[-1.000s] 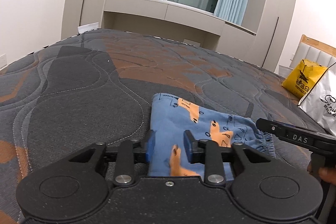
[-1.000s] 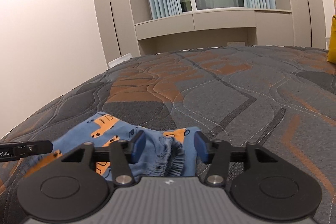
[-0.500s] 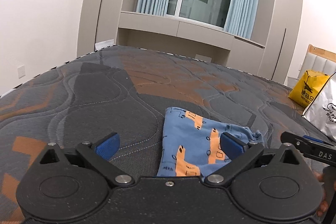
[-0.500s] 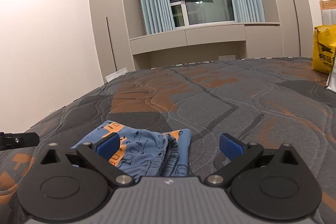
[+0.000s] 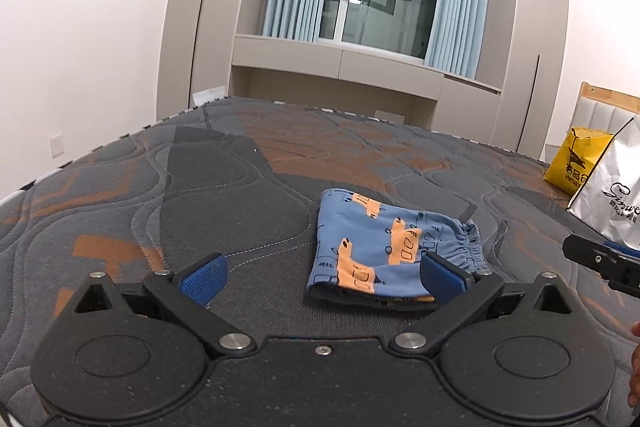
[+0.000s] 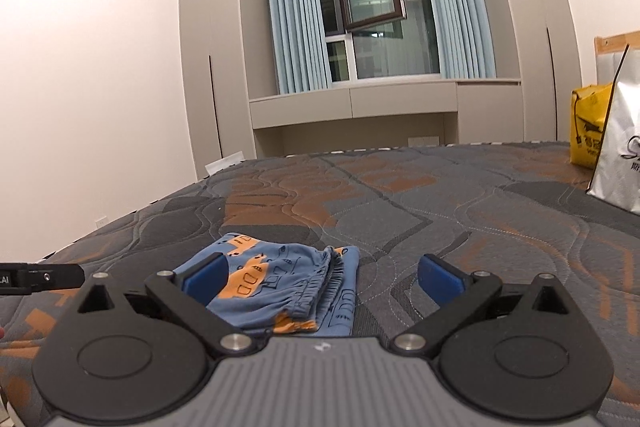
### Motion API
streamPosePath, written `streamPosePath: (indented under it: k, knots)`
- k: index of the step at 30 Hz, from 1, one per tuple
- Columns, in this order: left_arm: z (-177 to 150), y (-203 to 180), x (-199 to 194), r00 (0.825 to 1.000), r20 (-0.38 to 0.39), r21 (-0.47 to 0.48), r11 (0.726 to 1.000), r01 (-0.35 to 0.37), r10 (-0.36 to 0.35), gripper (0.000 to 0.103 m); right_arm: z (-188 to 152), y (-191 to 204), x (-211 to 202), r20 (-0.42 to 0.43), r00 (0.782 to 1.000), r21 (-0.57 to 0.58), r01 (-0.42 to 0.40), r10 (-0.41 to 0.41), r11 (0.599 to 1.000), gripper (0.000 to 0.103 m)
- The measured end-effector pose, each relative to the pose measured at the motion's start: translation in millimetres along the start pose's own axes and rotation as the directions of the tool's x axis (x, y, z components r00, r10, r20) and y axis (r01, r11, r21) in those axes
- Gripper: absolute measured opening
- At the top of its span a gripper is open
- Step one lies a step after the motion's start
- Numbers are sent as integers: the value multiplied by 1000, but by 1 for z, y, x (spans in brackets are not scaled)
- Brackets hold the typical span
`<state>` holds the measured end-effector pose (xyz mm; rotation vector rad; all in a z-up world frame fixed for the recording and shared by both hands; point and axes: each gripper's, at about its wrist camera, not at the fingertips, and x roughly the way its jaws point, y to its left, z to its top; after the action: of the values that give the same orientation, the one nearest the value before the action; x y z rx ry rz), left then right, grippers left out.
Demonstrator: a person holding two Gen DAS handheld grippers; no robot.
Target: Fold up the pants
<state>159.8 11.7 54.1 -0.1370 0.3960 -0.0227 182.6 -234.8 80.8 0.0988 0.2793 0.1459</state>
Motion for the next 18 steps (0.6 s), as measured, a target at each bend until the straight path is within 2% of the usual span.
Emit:
streamPosePath:
  k: [5, 13, 18]
  knots:
    - [-21, 1, -24, 999, 44, 23, 1000, -17, 16, 102, -15, 15, -23, 11, 1000, -21, 3, -3, 1000, 103]
    - [-52, 3, -54, 997, 68, 63, 998, -27, 23, 102, -45, 41, -58, 34, 999, -65, 8, -6, 998, 103]
    - [-71, 3, -67, 996, 80, 98, 994, -50, 42, 102, -63, 51, -70, 13, 1000, -80, 14, -13, 997, 103]
